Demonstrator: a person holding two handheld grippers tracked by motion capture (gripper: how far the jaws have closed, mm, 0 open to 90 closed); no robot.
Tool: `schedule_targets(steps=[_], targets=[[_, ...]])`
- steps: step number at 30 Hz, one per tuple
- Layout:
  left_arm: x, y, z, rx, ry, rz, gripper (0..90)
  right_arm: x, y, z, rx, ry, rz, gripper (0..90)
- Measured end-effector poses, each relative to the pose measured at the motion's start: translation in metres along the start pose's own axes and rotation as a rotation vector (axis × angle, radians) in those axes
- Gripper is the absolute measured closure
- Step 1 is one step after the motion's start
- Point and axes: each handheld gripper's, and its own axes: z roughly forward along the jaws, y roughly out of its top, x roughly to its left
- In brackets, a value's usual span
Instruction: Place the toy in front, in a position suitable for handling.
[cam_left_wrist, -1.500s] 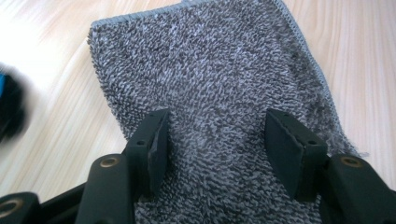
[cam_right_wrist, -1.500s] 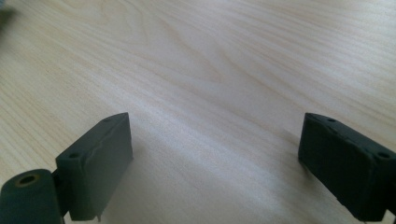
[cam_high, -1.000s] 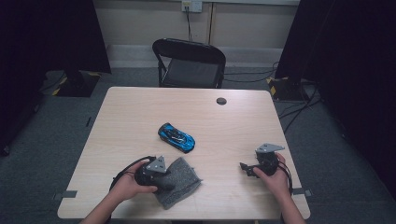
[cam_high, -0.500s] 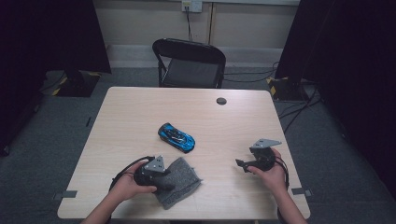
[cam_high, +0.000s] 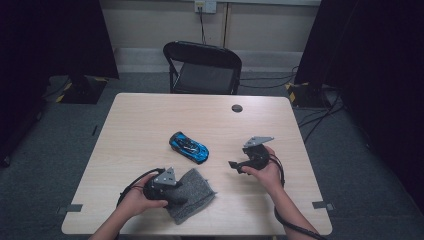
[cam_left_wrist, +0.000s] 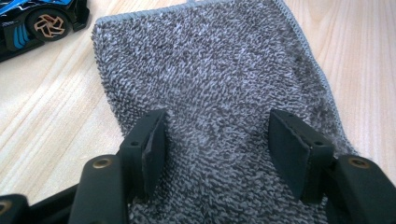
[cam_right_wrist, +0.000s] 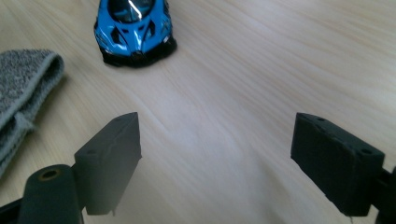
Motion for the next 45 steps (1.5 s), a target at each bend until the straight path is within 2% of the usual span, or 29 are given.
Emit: schedule_targets(steps=[2, 7, 13, 20, 23, 25, 33, 42, 45], targets=[[0.0, 0.0, 0.0, 0.0, 0.001, 0.002, 38.0, 0.003, 0.007, 0.006, -0.001, 0.008, -0.015, 15.6], [0.0, 0.0, 0.0, -0.003, -0.004, -0.011, 37.4, 0.009, 0.023, 0.021, -0.018, 0.034, -0.006, 15.6], [-0.001, 0.001, -0.001, -0.016, 0.001, -0.042, 31.1, 0.015, 0.039, 0.037, -0.027, 0.05, -0.008, 15.5], [-0.002, 0.002, 0.0, -0.015, 0.004, -0.036, 28.2, 0.022, 0.054, 0.055, -0.036, 0.08, 0.002, 14.5], [-0.002, 0.002, 0.001, -0.019, 0.004, -0.039, 28.0, 0.025, 0.058, 0.06, -0.034, 0.087, -0.006, 14.4], [-0.002, 0.002, 0.002, -0.022, 0.001, -0.042, 27.9, 0.032, 0.065, 0.071, -0.032, 0.098, -0.028, 14.1], [-0.001, 0.001, 0.002, -0.024, -0.002, -0.04, 27.9, 0.048, 0.076, 0.091, -0.014, 0.116, -0.069, 13.9], [0.0, 0.0, 0.002, -0.029, -0.007, -0.042, 27.8, 0.056, 0.087, 0.112, 0.007, 0.123, -0.104, 13.7], [0.0, 0.0, 0.002, -0.03, -0.009, -0.041, 27.8, 0.057, 0.089, 0.117, 0.008, 0.128, -0.1, 13.7]])
